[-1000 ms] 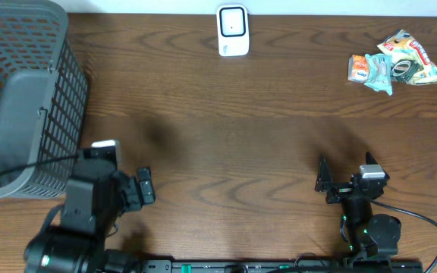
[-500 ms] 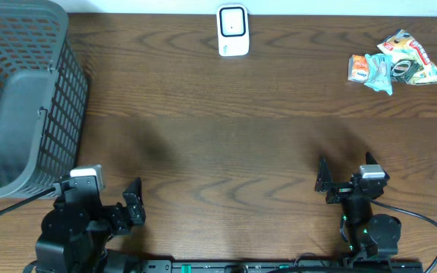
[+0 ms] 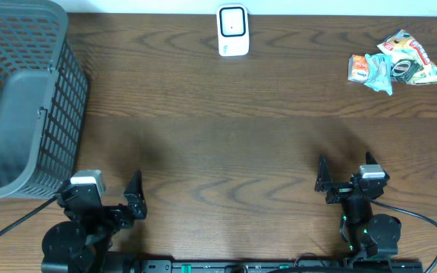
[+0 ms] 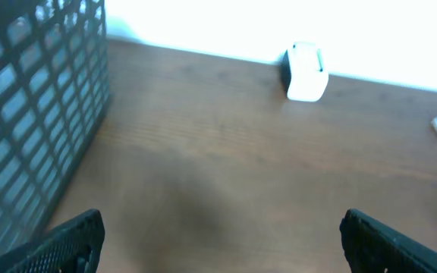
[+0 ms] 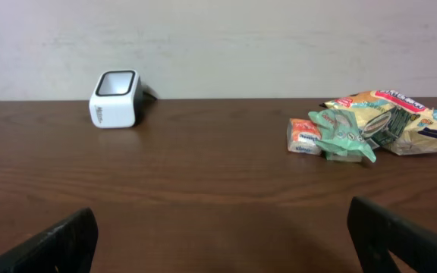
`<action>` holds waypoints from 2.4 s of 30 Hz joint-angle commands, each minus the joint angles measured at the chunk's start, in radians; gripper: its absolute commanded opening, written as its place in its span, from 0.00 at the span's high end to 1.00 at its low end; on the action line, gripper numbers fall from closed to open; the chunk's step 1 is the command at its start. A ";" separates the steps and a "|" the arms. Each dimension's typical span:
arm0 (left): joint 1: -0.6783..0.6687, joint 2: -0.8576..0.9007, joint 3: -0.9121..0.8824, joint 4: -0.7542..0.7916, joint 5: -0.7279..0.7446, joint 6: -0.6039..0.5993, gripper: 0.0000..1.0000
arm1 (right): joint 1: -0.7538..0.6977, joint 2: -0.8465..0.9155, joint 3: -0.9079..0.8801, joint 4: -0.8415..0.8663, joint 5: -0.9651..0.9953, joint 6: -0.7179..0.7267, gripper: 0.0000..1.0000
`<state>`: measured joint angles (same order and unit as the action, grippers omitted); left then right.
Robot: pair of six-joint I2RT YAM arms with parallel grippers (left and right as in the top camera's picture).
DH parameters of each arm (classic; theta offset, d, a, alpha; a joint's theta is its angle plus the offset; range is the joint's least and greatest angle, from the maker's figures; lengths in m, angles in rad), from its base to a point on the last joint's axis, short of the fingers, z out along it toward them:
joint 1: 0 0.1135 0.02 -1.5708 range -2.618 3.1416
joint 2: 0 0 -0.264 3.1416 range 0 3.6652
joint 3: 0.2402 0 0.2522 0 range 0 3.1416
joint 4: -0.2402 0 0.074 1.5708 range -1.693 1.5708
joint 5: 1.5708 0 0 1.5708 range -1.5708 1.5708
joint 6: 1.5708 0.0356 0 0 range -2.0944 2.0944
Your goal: Scan the item barcode
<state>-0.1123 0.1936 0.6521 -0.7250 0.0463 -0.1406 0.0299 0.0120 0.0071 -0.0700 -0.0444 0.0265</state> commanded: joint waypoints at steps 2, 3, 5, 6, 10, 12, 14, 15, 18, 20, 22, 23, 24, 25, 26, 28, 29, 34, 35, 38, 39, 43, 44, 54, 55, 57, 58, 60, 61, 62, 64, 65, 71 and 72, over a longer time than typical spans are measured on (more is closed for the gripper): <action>0.029 -0.047 -0.077 0.114 0.041 0.040 0.02 | -0.003 -0.006 -0.001 -0.005 0.012 0.010 0.01; 0.033 -0.053 -0.092 0.140 0.043 0.039 0.02 | -0.003 -0.006 -0.001 -0.005 0.012 0.010 0.01; 0.048 -0.068 -0.131 0.204 0.055 0.040 0.02 | -0.003 -0.006 -0.001 -0.005 0.012 0.010 0.01; 0.056 -0.073 -0.144 0.222 0.060 0.039 0.02 | -0.003 -0.006 -0.001 -0.005 0.012 0.010 0.01; 0.087 -0.097 -0.201 0.303 0.097 0.043 0.02 | -0.003 -0.006 -0.001 -0.005 0.012 0.010 0.01; 0.102 -0.116 -0.236 0.348 0.110 0.043 0.02 | -0.003 -0.006 -0.001 -0.005 0.012 0.010 0.01; 0.111 -0.139 -0.270 0.395 0.122 0.043 0.02 | -0.003 -0.006 -0.001 -0.005 0.012 0.010 0.01; 0.114 -0.151 -0.289 0.424 0.127 0.043 0.02 | -0.003 -0.006 -0.001 -0.005 0.012 0.010 0.01; 0.114 -0.178 -0.341 0.512 0.128 0.043 0.02 | -0.003 -0.006 -0.001 -0.005 0.012 0.010 0.01; 0.114 -0.193 -0.375 0.571 0.130 0.043 0.03 | -0.003 -0.006 -0.001 -0.005 0.012 0.010 0.01; 0.114 -0.192 -0.401 0.615 0.130 0.043 0.02 | -0.003 -0.006 -0.001 -0.005 0.012 0.010 0.01; 0.114 -0.192 -0.409 0.630 0.130 0.043 0.02 | -0.003 -0.006 -0.001 -0.005 0.012 0.010 0.01; 0.114 -0.192 -0.419 0.647 0.129 0.043 0.03 | -0.003 -0.006 -0.001 -0.005 0.012 0.010 0.01; 0.114 -0.192 -0.426 0.659 0.129 0.043 0.02 | -0.003 -0.006 -0.001 -0.005 0.012 0.010 0.01; 0.114 -0.192 -0.432 0.671 0.129 0.043 0.03 | -0.003 -0.006 -0.001 -0.005 0.012 0.010 0.01; 0.114 -0.192 -0.441 0.693 0.129 0.043 0.02 | -0.003 -0.006 -0.001 -0.005 0.012 0.010 0.01; 0.114 -0.192 -0.444 0.700 0.127 0.043 0.02 | -0.003 -0.006 -0.001 -0.005 0.012 0.010 0.01; 0.132 -0.192 -0.492 0.776 0.126 0.043 0.02 | -0.003 -0.006 -0.001 -0.005 0.012 0.010 0.01; 0.137 -0.192 -0.502 0.788 0.126 0.043 0.02 | -0.003 -0.006 -0.001 -0.005 0.012 0.010 0.01; 0.147 -0.192 -0.521 0.795 0.125 0.044 0.03 | -0.003 -0.006 -0.001 -0.005 0.012 0.010 0.01; 0.151 -0.192 -0.526 0.795 0.125 0.043 0.02 | -0.003 -0.006 -0.001 -0.005 0.012 0.010 0.01; 0.164 -0.192 -0.539 0.798 0.125 0.044 0.02 | -0.003 -0.006 -0.001 -0.005 0.012 0.010 0.01; 0.165 -0.192 -0.544 0.807 0.125 0.045 0.02 | -0.003 -0.006 -0.001 -0.005 0.012 0.010 0.01; 0.166 -0.192 -0.637 0.963 0.126 0.058 0.02 | -0.003 -0.006 -0.001 -0.005 0.012 0.010 0.01; 0.166 -0.192 -0.649 0.977 0.126 0.058 0.02 | -0.003 -0.006 -0.001 -0.005 0.012 0.010 0.01; 0.166 -0.192 -0.649 0.963 0.127 0.058 0.03 | -0.003 -0.006 -0.001 -0.005 0.012 0.010 0.01; 0.166 -0.192 -0.649 0.964 0.127 0.058 0.02 | -0.003 -0.006 -0.001 -0.005 0.012 0.010 0.01; 0.166 -0.192 -0.649 0.966 0.126 0.059 0.02 | -0.003 -0.006 -0.001 -0.005 0.012 0.010 0.01; 0.166 -0.192 -0.649 0.966 0.126 0.065 0.03 | -0.003 -0.006 -0.001 -0.005 0.012 0.010 0.01; 0.166 -0.192 -0.649 0.966 0.126 0.071 0.02 | -0.003 -0.006 -0.001 -0.005 0.012 0.010 0.01; 0.166 -0.192 -0.649 0.961 0.127 0.077 0.02 | -0.003 -0.006 -0.001 -0.005 0.012 0.010 0.01; 0.166 -0.192 -0.649 0.956 0.130 0.078 0.02 | -0.003 -0.006 -0.001 -0.005 0.012 0.010 0.01; 0.166 -0.192 -0.649 0.830 0.130 0.107 0.02 | -0.003 -0.006 -0.001 -0.005 0.012 0.010 0.01; 0.166 -0.192 -0.649 0.809 0.130 0.117 0.02 | -0.003 -0.006 -0.001 -0.005 0.012 0.010 0.01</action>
<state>0.0460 0.0101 0.0059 0.1131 0.1600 -0.0654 0.0299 0.0120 0.0071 -0.0700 -0.0444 0.0269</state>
